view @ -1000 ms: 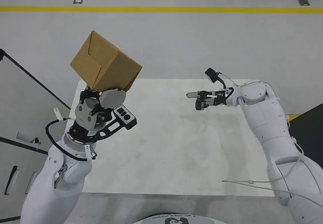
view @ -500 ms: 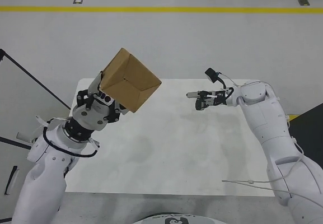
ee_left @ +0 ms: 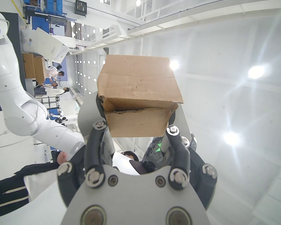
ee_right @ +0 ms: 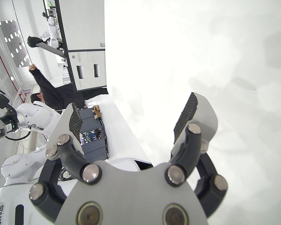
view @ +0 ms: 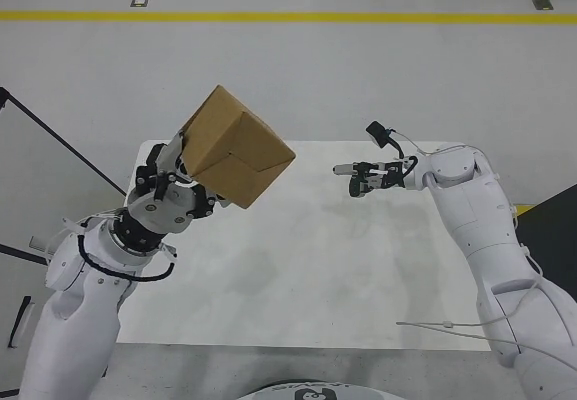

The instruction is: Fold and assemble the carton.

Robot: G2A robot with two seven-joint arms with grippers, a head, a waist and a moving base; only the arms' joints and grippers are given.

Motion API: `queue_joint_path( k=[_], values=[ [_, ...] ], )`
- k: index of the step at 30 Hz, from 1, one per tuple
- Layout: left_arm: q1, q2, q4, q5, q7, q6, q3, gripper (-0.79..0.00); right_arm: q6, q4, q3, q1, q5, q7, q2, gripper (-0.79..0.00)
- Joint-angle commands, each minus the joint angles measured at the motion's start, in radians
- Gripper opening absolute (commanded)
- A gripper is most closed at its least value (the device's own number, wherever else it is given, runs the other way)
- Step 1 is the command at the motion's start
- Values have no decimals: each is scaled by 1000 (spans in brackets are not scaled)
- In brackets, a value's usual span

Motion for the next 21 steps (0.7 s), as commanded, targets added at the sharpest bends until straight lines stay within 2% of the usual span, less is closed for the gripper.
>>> queue_joint_path(
  k=[1, 5, 8, 17, 19, 21],
  values=[
    [-13, -2, 32, -32, -61, -10, 8, -785, 0, 0, 0, 0, 0, 0, 0, 0],
    [-53, 0, 99, 66, -240, -48, 28, -785, 0, 0, 0, 0, 0, 0, 0, 0],
    [-76, -3, 121, 77, -325, -94, 49, -785, 0, 0, 0, 0, 0, 0, 0, 0],
    [-75, -3, 122, 81, -319, -93, 49, -785, 0, 0, 0, 0, 0, 0, 0, 0],
    [-59, -8, 133, 21, -275, -109, 56, -785, 0, 0, 0, 0, 0, 0, 0, 0],
    [-49, -13, 150, -42, -301, -111, 78, -785, 0, 0, 0, 0, 0, 0, 0, 0]
  ],
)
